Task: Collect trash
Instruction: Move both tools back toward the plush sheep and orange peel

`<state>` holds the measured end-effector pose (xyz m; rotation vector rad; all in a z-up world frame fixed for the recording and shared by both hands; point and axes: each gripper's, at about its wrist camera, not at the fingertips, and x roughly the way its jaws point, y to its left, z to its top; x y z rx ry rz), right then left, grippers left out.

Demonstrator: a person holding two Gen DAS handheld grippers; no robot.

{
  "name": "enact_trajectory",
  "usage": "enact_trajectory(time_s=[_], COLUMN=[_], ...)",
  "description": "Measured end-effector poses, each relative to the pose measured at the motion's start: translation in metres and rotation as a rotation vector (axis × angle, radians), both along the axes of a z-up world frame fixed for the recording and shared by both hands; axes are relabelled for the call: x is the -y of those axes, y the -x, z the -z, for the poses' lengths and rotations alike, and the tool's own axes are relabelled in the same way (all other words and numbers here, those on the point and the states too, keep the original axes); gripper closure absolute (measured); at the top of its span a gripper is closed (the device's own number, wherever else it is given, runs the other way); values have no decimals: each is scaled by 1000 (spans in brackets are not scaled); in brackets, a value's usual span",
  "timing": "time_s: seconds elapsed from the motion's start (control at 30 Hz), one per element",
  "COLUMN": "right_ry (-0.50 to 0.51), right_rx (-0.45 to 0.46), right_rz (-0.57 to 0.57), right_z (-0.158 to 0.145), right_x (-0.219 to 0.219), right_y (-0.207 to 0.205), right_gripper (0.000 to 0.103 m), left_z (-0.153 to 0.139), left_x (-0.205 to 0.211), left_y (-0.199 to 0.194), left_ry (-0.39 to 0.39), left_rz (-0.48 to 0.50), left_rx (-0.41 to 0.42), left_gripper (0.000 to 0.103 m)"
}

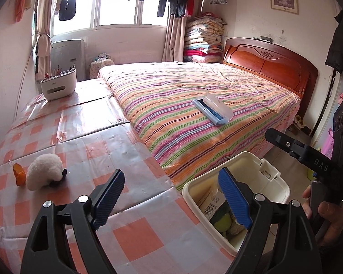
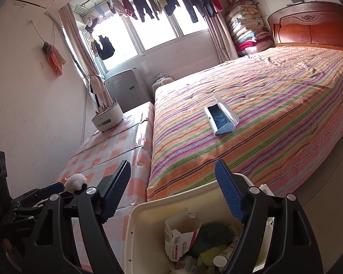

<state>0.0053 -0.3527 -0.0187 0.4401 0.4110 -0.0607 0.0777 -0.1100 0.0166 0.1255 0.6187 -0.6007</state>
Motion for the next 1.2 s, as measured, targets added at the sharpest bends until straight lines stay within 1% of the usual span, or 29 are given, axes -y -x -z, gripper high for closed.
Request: enact_trajectory(time_s=[0.13,0.33,0.53,0.63,0.77,1.1,1.2], right_ry=[19,7,46,48,49,65,73], right_rx=[-7,-19,-29,-34,-42,-85,-101], right_rz=[-40,-107,-184,-225,-276,-400,-455], right_z=[-2,-2,-1,0,1,5,5], right_x=[-20,-50,-85,-101,-120,-172,-191], right_y=[-14,-39,-63,-74,-93,-140,-156], right_gripper=[27,26,26,25,25,24,24], left_z=[1,8,18,20,22,20,20], left_x=[-22,-57,-94,-112,-137,-194,-210], left_y=[-9,-26,-48,-58,-71,-102,-112], left_ry=[-9,-35,-37,-32,-18,59,85], left_rz=[-39,-114,-187,-228,-285,-411,-450], left_rx=[0,-6,-31,-45,-57,-97,-111], left_gripper=[21,21,21,21,21,21,21])
